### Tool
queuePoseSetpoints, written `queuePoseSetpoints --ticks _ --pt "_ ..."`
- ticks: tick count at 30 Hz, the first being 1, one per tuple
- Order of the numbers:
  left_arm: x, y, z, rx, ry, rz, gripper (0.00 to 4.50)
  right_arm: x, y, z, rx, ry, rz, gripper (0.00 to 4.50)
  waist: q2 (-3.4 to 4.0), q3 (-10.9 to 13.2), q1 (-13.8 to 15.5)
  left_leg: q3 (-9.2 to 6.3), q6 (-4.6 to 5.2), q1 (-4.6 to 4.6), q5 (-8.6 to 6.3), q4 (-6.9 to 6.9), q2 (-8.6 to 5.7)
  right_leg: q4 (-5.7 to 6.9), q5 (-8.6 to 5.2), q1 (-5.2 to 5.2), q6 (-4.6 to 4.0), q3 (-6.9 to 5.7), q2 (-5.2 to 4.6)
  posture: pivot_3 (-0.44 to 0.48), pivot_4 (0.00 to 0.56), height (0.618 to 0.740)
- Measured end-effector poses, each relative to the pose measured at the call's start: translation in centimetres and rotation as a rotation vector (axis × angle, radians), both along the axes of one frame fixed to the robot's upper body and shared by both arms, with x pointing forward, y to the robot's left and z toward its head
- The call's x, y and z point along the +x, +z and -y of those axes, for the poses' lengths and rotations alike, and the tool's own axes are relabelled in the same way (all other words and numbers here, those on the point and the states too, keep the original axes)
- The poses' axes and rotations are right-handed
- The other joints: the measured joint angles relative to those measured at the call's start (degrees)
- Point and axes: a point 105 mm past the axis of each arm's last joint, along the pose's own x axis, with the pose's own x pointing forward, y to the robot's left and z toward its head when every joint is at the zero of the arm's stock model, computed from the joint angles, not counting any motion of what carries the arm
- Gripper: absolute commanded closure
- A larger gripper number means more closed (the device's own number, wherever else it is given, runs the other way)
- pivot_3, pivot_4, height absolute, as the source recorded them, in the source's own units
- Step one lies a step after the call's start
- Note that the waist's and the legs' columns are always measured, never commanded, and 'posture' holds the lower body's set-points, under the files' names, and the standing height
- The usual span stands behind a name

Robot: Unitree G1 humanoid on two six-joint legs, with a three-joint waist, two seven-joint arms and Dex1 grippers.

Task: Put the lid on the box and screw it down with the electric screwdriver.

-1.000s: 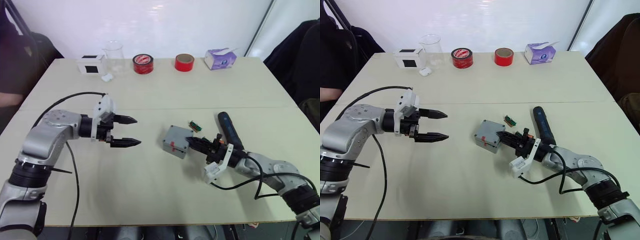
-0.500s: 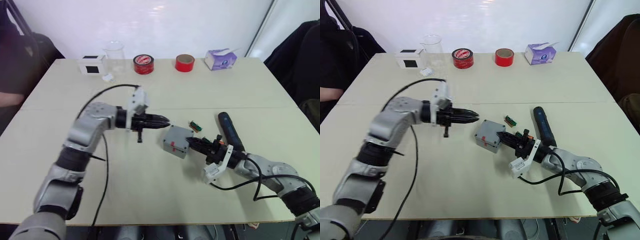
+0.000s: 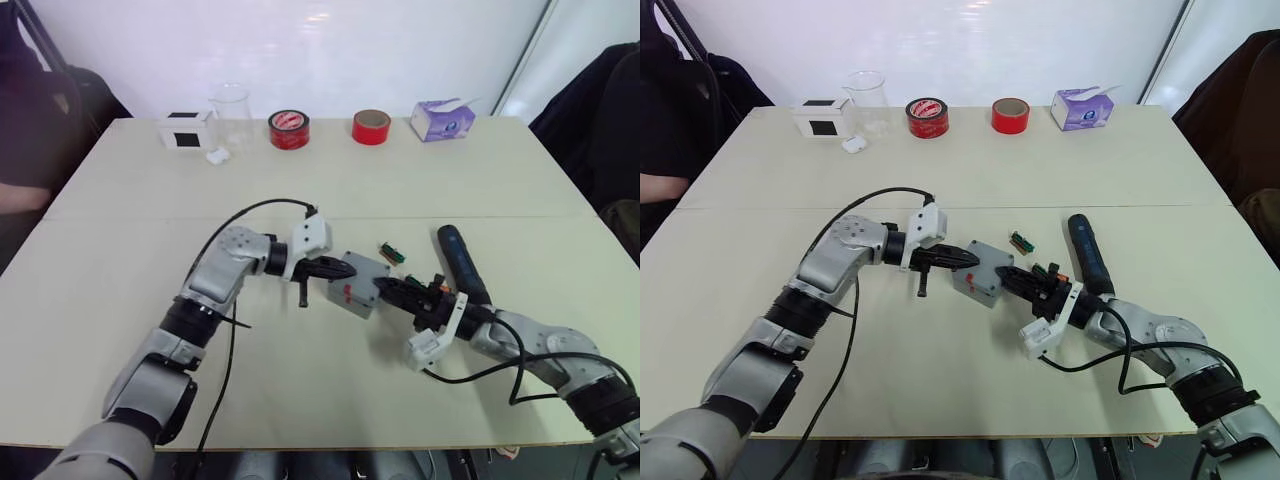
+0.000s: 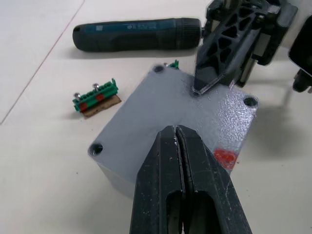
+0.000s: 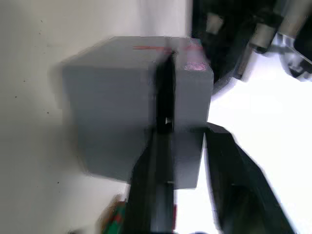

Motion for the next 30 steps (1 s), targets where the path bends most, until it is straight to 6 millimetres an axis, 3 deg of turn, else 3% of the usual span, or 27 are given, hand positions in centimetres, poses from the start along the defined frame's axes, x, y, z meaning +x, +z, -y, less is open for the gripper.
queuePoseSetpoints --ticks 6,7,14,19,22,25,30 --pt "0.2 -0.4 0.3 -0.001 0.021 -0.026 4.50 -0.5 1.1 0.4 0.024 0.036 -0.005 0.24 -0.03 -0.08 -0.11 -0.01 0.02 0.31 -0.01 -0.01 0.02 0.00 0.00 0.30 0.00 0.00 0.03 0.000 0.150 0.740" --pt "0.2 -0.4 0.2 -0.004 0.025 -0.037 4.50 -0.6 1.3 0.6 0.021 0.045 -0.007 0.06 -0.04 -0.09 -0.10 -0.01 0.02 0.38 -0.01 -0.01 0.02 0.00 0.00 0.37 0.00 0.00 0.03 0.000 0.150 0.740" --pt "0.3 -0.8 0.0 0.009 0.040 -0.071 4.50 -1.2 0.3 1.6 -0.025 0.062 -0.066 0.06 -0.07 -0.09 -0.19 0.02 0.06 0.86 -0.03 -0.07 0.02 -0.04 -0.02 0.79 0.00 0.05 0.04 0.000 0.150 0.740" --pt "0.4 -0.7 -0.1 0.002 0.053 -0.083 4.50 -1.2 1.2 1.7 0.034 0.057 -0.124 0.06 -0.07 -0.08 -0.27 0.02 0.06 0.89 -0.03 -0.07 0.04 -0.04 -0.02 0.82 0.00 0.09 0.05 0.000 0.150 0.740" --pt "0.0 -0.4 -0.4 -0.027 0.059 -0.112 4.50 -0.7 2.1 1.7 0.144 -0.020 -0.240 0.81 -0.10 -0.07 -0.28 0.00 0.06 0.86 -0.04 -0.08 0.08 -0.05 -0.02 0.81 0.00 0.11 0.05 0.000 0.150 0.740" --pt "-0.2 -0.1 -1.7 -0.058 0.091 -0.152 4.50 -0.5 1.8 2.0 0.266 -0.127 -0.430 1.85 -0.10 -0.04 -0.19 -0.05 0.07 0.80 -0.04 -0.08 0.16 -0.04 -0.02 0.77 0.00 0.08 -0.01 0.000 0.150 0.740" --pt "0.8 2.1 -3.8 -0.113 0.188 -0.104 4.50 -0.6 0.4 1.8 0.412 -0.275 -0.741 3.94 -0.10 -0.05 -0.02 -0.08 0.09 0.80 -0.05 -0.08 0.14 -0.04 -0.01 0.79 -0.01 0.05 -0.07 0.000 0.150 0.740"
